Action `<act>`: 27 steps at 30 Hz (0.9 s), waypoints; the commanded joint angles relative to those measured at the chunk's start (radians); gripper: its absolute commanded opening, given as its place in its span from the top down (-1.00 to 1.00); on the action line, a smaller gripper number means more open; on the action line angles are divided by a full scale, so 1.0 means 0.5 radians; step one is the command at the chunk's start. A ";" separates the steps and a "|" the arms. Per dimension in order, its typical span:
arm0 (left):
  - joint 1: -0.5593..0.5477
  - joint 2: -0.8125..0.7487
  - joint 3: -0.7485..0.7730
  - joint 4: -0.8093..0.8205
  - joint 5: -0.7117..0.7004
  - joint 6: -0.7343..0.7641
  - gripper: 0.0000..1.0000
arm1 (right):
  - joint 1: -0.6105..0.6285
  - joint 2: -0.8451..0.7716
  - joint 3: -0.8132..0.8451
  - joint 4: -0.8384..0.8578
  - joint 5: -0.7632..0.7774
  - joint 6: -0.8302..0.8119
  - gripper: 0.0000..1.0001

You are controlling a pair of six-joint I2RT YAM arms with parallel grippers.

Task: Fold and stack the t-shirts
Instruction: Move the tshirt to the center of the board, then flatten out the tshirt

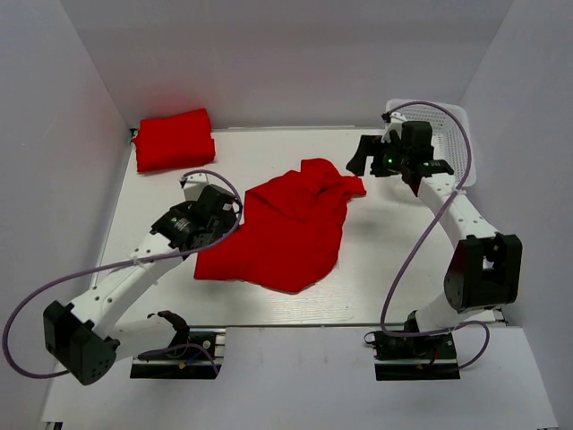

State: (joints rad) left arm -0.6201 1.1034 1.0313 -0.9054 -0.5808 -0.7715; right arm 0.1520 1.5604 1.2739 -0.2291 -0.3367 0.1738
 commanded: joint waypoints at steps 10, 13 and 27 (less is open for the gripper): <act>0.212 0.465 -0.369 0.206 0.441 -0.144 -1.00 | 0.444 -0.068 -0.262 -0.275 0.348 -0.185 -0.81; 0.271 0.444 -0.506 0.133 0.410 -0.279 -1.00 | 0.487 -0.193 -0.552 -0.226 0.418 -0.081 -0.81; 0.507 0.119 -1.032 0.828 0.508 -0.316 -0.94 | 0.748 0.045 -0.294 -0.082 0.379 -0.163 -0.77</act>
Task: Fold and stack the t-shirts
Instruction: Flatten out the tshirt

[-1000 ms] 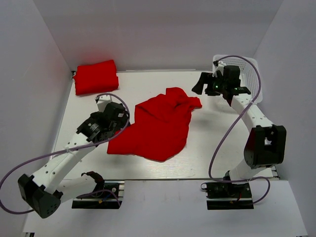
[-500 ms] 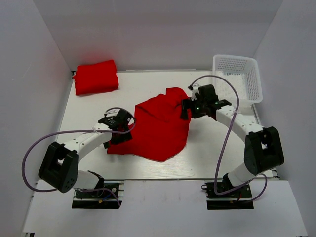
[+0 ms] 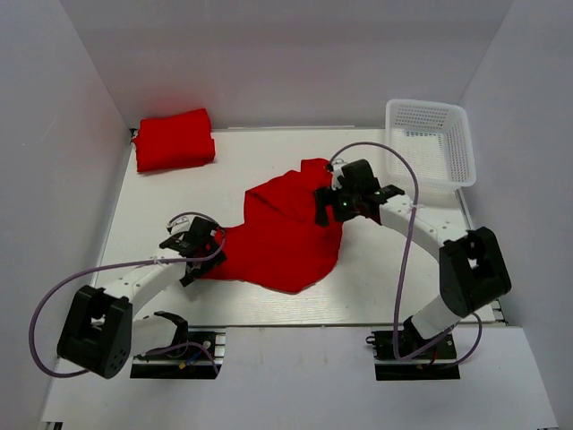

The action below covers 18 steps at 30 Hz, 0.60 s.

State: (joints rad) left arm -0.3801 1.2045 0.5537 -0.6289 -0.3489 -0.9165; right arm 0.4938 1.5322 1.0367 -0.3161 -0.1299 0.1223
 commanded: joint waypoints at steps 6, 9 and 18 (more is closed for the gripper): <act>0.070 -0.160 -0.196 0.460 0.066 0.051 -0.77 | 0.199 0.390 0.408 0.101 -0.007 -0.070 -0.77; 0.070 -0.136 -0.196 0.460 0.066 0.072 -0.48 | 0.230 0.525 0.491 0.089 0.082 -0.033 -0.77; 0.070 -0.016 -0.264 0.509 0.136 0.130 1.00 | 0.319 0.829 0.767 0.040 0.250 0.044 -0.77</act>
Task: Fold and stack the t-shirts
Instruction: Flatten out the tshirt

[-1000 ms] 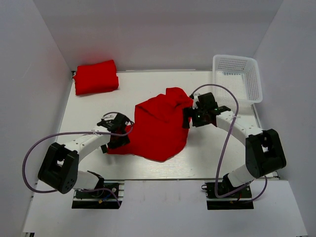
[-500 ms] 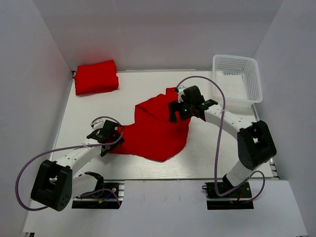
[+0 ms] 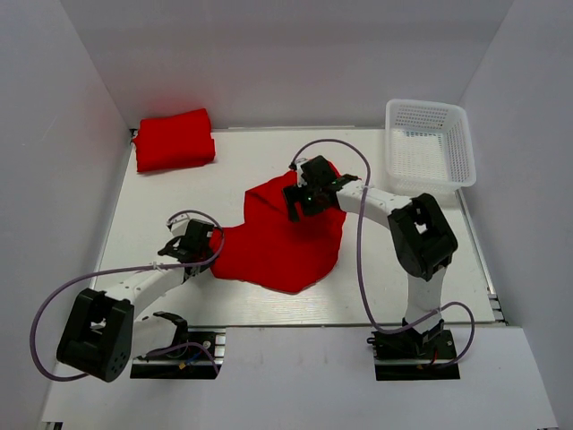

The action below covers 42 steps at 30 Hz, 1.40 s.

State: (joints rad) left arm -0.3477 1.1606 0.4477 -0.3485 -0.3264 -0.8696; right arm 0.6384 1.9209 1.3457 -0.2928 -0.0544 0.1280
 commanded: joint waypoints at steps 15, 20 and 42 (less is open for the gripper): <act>0.005 -0.128 -0.024 -0.156 -0.013 0.073 1.00 | 0.085 0.214 0.144 -0.028 0.287 0.189 -0.47; 0.005 -0.128 -0.024 -0.156 -0.013 0.073 1.00 | 0.088 0.208 0.134 0.079 0.179 0.186 -0.02; 0.005 -0.324 0.503 -0.309 -0.525 0.272 1.00 | 0.058 -0.252 0.293 0.315 0.841 -0.016 1.00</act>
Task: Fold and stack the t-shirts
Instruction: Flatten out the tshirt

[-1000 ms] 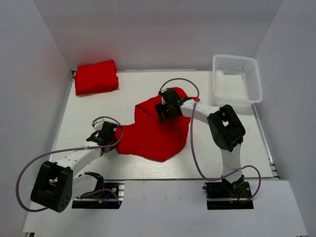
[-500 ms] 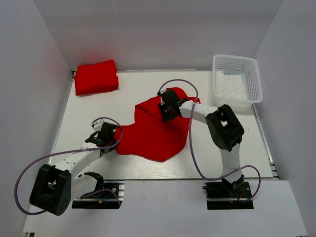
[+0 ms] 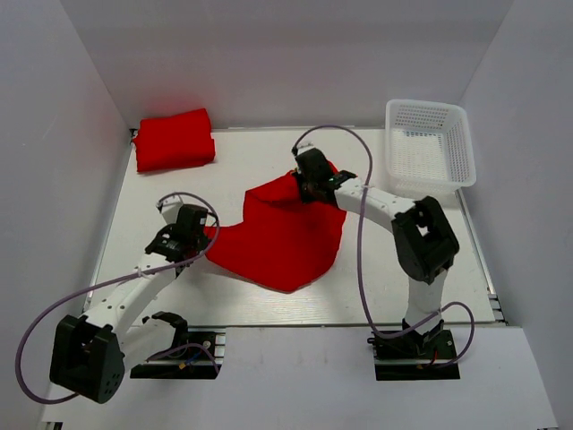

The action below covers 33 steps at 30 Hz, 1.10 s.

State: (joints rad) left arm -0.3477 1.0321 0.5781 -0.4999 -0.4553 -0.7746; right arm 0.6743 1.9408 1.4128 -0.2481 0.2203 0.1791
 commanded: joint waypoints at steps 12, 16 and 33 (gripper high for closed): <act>0.005 -0.054 1.313 0.100 -0.866 0.444 1.00 | -0.226 -0.918 0.386 0.447 0.958 -0.529 1.00; 0.005 -0.174 1.500 0.374 -0.826 0.965 1.00 | -0.259 -1.147 0.488 0.554 1.050 -0.741 1.00; 0.005 -0.466 2.687 0.475 0.524 1.751 1.00 | -0.259 -2.148 0.859 0.110 0.324 -0.818 1.00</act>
State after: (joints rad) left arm -0.3508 0.7376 1.8229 -0.2279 -0.3107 0.0242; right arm 0.5537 0.9188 1.8023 -0.1577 0.4446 -0.2276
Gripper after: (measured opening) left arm 0.028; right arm 0.013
